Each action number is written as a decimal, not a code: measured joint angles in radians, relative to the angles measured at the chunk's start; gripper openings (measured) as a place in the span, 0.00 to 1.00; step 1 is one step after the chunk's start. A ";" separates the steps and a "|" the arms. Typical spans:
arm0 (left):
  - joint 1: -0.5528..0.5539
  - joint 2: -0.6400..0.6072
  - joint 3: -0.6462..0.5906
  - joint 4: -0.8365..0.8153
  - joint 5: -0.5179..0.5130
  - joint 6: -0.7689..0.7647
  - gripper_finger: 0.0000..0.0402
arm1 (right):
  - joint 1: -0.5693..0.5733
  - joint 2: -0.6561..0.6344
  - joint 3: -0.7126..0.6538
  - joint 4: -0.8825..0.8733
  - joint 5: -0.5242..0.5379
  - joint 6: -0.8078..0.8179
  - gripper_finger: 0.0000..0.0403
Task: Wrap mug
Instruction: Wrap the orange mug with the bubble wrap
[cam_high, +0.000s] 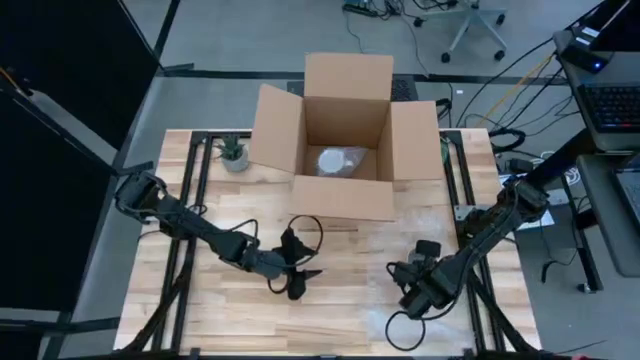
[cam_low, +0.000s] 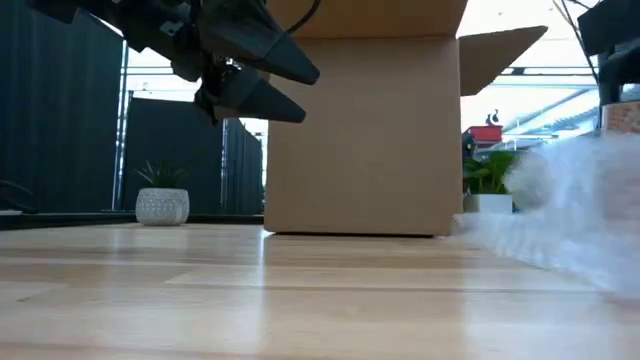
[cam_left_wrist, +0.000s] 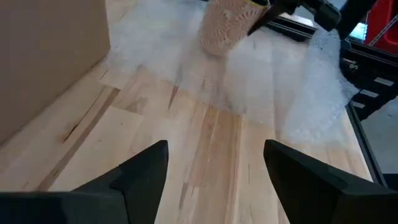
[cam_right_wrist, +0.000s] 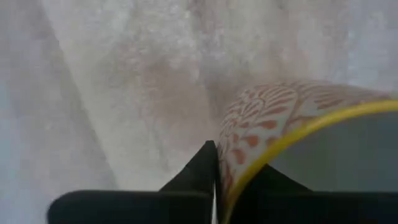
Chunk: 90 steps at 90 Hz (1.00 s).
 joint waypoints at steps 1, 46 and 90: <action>0.000 0.000 0.000 0.000 0.000 0.000 0.63 | 0.000 0.000 0.005 -0.006 0.000 0.001 0.03; 0.000 0.000 0.000 0.000 0.000 0.000 0.63 | 0.046 0.000 0.018 0.070 -0.044 0.072 0.01; -0.002 0.000 0.000 0.000 0.000 0.000 0.63 | 0.027 -0.003 -0.050 0.161 -0.093 0.057 0.04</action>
